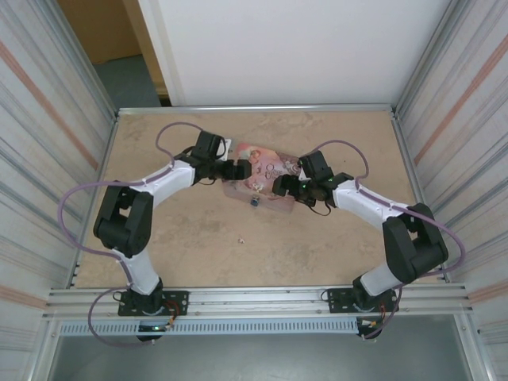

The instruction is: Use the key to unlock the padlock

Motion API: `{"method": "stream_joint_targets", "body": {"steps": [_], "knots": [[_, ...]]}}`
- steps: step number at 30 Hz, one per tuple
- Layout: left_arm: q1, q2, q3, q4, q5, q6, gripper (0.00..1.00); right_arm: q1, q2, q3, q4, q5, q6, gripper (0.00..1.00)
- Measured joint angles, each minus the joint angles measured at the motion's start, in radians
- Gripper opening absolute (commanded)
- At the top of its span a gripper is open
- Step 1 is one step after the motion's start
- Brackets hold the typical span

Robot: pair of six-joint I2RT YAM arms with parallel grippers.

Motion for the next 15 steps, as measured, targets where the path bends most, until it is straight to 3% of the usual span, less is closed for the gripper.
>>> {"method": "stream_joint_targets", "body": {"steps": [9,15], "knots": [[0.059,-0.092,-0.014,-0.026,0.025,-0.025,0.99,0.008,-0.093,-0.009,-0.040,0.101,-0.040,0.91],[0.084,-0.293,-0.077,-0.035,0.005,-0.021,0.98,0.045,-0.209,-0.012,-0.129,0.172,-0.078,0.83]]}}
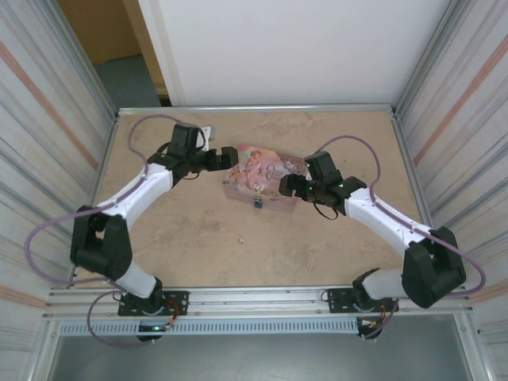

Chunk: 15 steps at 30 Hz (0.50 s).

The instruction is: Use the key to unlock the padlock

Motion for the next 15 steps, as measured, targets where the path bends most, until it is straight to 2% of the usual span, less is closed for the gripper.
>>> {"method": "stream_joint_targets", "body": {"steps": [9,15], "knots": [[-0.004,-0.402,-0.338,-0.003,-0.004,-0.045,0.94,0.189,-0.039,-0.010,-0.046,-0.063,-0.016,0.71],[-0.014,-0.658,-0.540,0.002,-0.004,-0.146,0.90,0.325,0.080,-0.011,-0.015,-0.119,-0.012,0.64]]}}
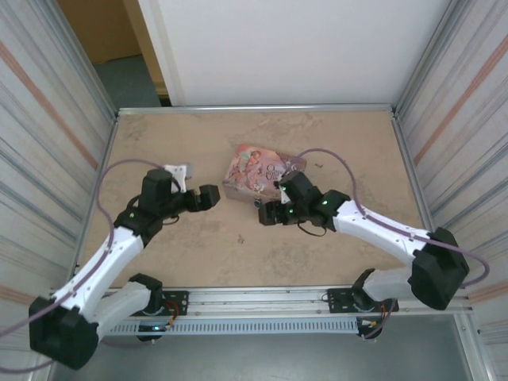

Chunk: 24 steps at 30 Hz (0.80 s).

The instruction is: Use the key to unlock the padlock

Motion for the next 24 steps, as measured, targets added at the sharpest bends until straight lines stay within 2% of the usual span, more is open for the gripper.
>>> {"method": "stream_joint_targets", "body": {"steps": [3,9,16,24], "knots": [[0.000,-0.089,-0.080,-0.005,-0.001,-0.051,0.89,0.048,0.085,0.000,0.025,-0.026,0.011,0.61],[0.000,-0.174,-0.165,-0.009,-0.004,-0.121,0.87,0.094,0.220,0.011,0.078,-0.068,0.040,0.56],[-0.006,-0.189,-0.192,-0.007,-0.003,-0.153,0.86,0.099,0.336,0.063,0.132,-0.100,0.071,0.50],[-0.006,-0.189,-0.198,-0.008,-0.004,-0.164,0.86,0.099,0.403,0.106,0.169,-0.117,0.080,0.37]]}}
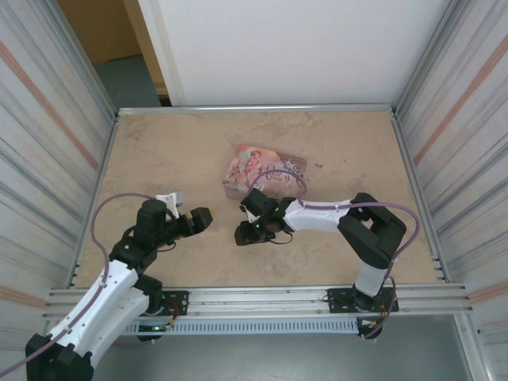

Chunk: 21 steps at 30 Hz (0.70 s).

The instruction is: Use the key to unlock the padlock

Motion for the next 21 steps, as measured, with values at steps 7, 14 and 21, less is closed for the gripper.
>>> {"method": "stream_joint_targets", "body": {"steps": [7,14,21], "knots": [[0.000,0.003,0.000,0.000,-0.004,0.000,0.86,-0.006,0.020,0.002,0.005,-0.006,0.005,0.30],[0.000,0.015,0.000,0.000,-0.008,0.000,0.86,-0.017,0.029,0.002,0.007,-0.023,0.018,0.24],[0.000,0.019,0.000,0.000,-0.008,0.000,0.86,-0.021,0.039,0.010,0.006,-0.032,0.023,0.21]]}}
